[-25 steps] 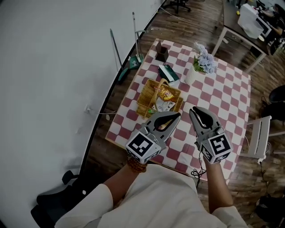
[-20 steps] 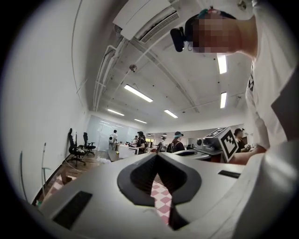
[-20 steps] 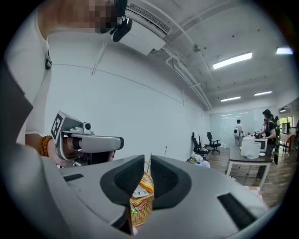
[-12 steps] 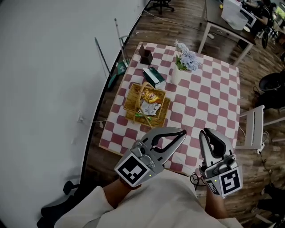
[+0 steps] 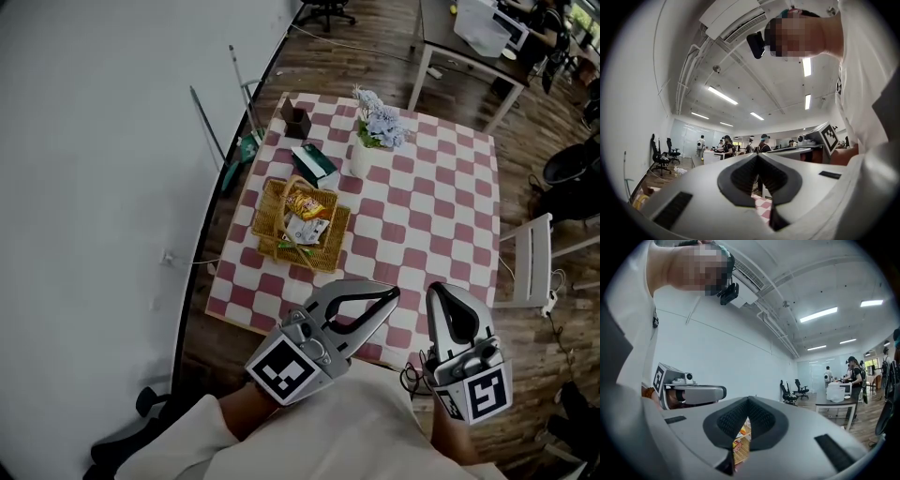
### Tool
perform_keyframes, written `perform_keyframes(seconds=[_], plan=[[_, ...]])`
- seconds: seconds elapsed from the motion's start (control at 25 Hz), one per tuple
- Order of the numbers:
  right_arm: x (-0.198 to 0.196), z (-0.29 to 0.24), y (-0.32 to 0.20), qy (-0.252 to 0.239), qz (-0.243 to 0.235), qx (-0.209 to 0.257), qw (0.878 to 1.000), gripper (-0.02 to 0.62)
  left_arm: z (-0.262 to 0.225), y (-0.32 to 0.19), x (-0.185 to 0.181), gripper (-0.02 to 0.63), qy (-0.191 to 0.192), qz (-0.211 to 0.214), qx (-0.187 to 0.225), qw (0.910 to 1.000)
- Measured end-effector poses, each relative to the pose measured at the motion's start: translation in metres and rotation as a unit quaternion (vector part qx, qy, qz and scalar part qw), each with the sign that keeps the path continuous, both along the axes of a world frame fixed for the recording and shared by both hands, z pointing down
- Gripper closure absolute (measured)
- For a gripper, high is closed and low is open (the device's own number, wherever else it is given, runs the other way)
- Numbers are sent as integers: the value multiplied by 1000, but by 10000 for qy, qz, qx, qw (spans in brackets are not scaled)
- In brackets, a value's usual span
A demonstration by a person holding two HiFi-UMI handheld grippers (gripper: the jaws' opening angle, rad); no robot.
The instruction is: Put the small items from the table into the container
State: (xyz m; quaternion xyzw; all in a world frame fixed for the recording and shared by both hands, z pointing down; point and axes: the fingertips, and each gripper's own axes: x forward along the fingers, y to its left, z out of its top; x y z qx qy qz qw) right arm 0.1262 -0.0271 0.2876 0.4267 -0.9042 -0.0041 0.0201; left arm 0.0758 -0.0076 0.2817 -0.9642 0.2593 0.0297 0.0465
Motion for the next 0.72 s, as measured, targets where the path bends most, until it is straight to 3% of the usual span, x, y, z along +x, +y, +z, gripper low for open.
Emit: perform_keyframes(seconds=[0.72], plan=[[3, 6, 2, 7, -15, -71, 10000, 575, 7, 0, 2, 578, -49, -55, -120, 9999]])
